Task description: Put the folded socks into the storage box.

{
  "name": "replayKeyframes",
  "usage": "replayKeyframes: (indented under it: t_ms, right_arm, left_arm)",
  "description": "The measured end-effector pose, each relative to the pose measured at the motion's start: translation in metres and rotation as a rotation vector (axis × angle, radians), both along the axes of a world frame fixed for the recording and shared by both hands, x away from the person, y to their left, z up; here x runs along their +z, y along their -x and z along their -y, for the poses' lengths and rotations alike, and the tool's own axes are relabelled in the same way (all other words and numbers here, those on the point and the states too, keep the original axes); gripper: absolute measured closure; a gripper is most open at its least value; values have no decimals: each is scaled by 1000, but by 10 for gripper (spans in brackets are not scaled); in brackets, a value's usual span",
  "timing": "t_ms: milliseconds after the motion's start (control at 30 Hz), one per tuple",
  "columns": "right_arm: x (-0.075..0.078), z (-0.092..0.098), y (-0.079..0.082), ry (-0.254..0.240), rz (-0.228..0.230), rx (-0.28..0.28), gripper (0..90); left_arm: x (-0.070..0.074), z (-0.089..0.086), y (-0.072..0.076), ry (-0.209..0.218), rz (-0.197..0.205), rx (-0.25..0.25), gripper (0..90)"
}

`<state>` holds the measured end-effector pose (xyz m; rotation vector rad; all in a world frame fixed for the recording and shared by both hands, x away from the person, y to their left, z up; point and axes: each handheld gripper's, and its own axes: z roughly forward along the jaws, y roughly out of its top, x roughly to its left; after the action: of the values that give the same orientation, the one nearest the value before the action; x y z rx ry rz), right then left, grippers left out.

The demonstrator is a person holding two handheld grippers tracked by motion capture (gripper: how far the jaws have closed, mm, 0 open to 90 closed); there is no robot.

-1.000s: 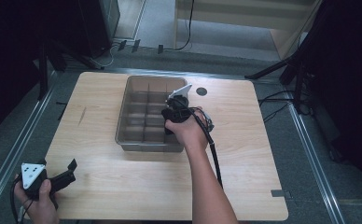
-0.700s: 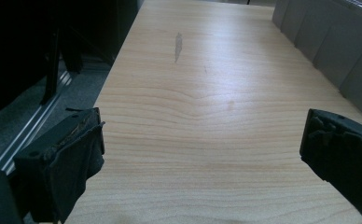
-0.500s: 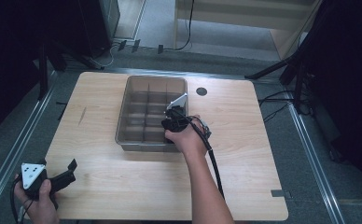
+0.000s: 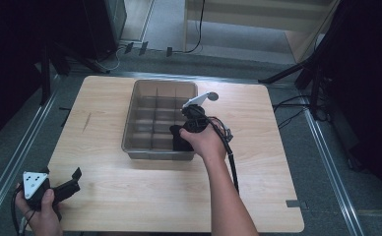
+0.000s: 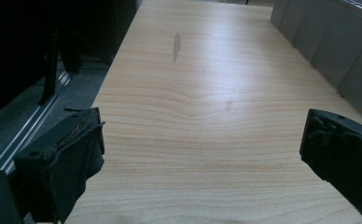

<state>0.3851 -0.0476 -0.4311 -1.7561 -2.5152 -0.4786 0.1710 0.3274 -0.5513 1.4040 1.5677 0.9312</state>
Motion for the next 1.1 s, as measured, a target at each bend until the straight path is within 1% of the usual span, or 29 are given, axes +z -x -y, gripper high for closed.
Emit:
replayKeyframes:
  t_ms: [33,67,133,167,200,233,267,300,333,367,400,433,467,500,533,567,600,667,700,733,767,800,833,867,900,933,967,1033,1100]
  right_arm:
    - [-5,-4,1,21,8,9,799]
    - [-9,-7,1,26,5,11,807]
    - [-17,-12,2,36,-22,20,819]
    - [-23,-15,2,57,-44,21,821]
    - [-26,-17,2,74,-57,21,818]
    - [-31,-19,3,106,-78,27,798]
    - [-33,-20,3,123,-91,32,774]
    - [-35,-20,2,120,-109,38,732]
    - [-32,-19,2,99,-112,38,717]
    - [-32,-19,2,99,-112,38,717]
    - [-24,-13,0,41,-109,25,704]
    - [-24,-13,0,41,-109,25,704]
    - [-20,-12,-1,31,-110,14,702]
    - [-16,-9,-1,22,-99,11,698]
    - [-7,-5,-3,2,-84,-2,693]
    - [-7,-5,-3,2,-84,-2,693]
    - [-2,-2,-4,-30,-72,-12,691]
    - [12,2,-5,-124,-24,-47,695]
    - [18,4,-5,-166,19,-67,691]
    - [22,4,-5,-189,64,-85,677]
    - [23,4,-5,-187,94,-92,672]
    - [23,2,-4,-152,120,-95,674]
    - [19,0,-4,-111,121,-85,675]
    - [9,-5,-4,-35,99,-50,675]
    - [9,-5,-4,-35,99,-50,675]
    - [3,-7,-4,8,89,-30,678]
    - [-3,-10,-3,36,81,-14,677]
    - [-7,-10,-3,27,74,-14,676]
    - [-4,-8,-4,5,81,-20,668]
  left_arm:
    - [0,1,0,-3,0,-3,0]
    - [0,1,0,-6,-2,-3,0]
    - [0,1,0,-1,0,-7,0]
    - [0,0,0,3,-1,-5,0]
    - [0,-1,0,9,-1,-8,0]
    - [0,-1,0,11,0,-8,0]
    - [0,-1,0,12,0,-9,0]
    - [0,-1,0,11,1,-9,0]
    - [0,-1,0,11,1,-9,0]
    - [0,-1,0,11,0,-10,0]
    - [0,-1,0,14,1,-8,0]
    - [0,-1,0,15,1,-7,0]
    - [0,-1,0,16,-1,-6,0]
    - [0,-1,0,14,-2,-5,0]
    - [0,-1,0,13,-2,-6,0]
    - [0,-1,-1,12,0,-5,0]
    - [0,0,-1,11,0,-4,0]
    - [0,0,-1,9,-1,-4,0]
    - [0,0,-1,9,0,-5,0]
    - [0,0,-1,9,0,-5,0]
    - [0,0,-1,9,0,-5,0]
    - [0,0,-1,8,0,-5,0]
    - [0,0,-1,8,0,-6,0]
    - [0,0,-1,8,0,-6,0]
    - [0,0,-1,7,0,-7,0]
    - [0,0,-1,8,0,-7,0]
    - [0,0,-1,8,0,-7,0]
    - [0,0,0,9,1,-8,0]
    - [0,0,-1,10,0,-8,0]
